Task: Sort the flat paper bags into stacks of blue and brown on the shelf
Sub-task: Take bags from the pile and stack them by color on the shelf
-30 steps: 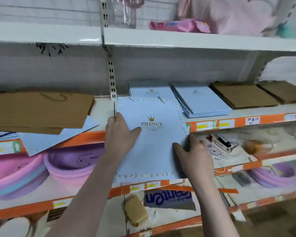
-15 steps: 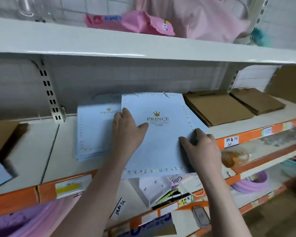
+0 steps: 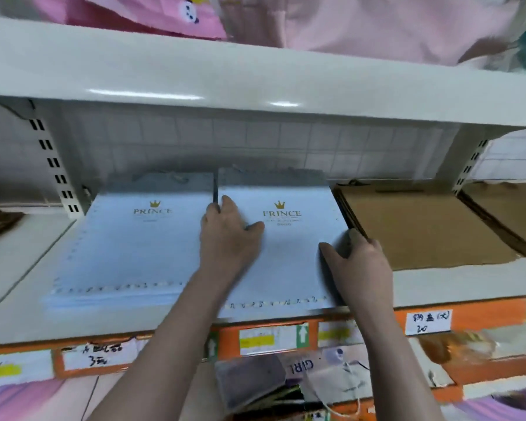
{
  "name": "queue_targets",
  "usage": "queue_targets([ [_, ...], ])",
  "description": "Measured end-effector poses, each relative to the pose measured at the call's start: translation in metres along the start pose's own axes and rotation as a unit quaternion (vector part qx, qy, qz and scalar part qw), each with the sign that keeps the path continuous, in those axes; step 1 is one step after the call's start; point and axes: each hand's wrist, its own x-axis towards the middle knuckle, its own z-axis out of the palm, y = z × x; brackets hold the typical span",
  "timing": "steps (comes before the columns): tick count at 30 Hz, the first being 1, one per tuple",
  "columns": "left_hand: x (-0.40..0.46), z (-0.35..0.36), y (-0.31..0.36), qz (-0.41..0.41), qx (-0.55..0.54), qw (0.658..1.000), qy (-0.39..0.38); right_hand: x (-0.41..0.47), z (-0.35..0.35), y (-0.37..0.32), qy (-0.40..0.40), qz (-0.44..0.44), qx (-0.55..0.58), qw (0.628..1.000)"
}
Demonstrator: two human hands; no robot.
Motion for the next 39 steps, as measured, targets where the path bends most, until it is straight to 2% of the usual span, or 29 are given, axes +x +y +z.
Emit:
queue_targets([
  [9,0.013,0.041,0.014,-0.042,0.049,0.998,0.016,0.042,0.007,0.033,-0.075,-0.028,0.005,0.997],
  [15,0.014,0.055,0.013,-0.039,0.095,0.995,0.008,0.049,0.012,0.044,-0.1,-0.044,-0.01,0.994],
  [32,0.036,0.072,0.005,-0.063,0.143,0.987,-0.037,0.06,0.025,0.042,-0.154,-0.041,0.026,0.987],
  [39,0.03,0.071,0.015,-0.044,0.234,0.971,0.017,0.06,0.019,0.042,-0.168,-0.083,-0.051,0.981],
])
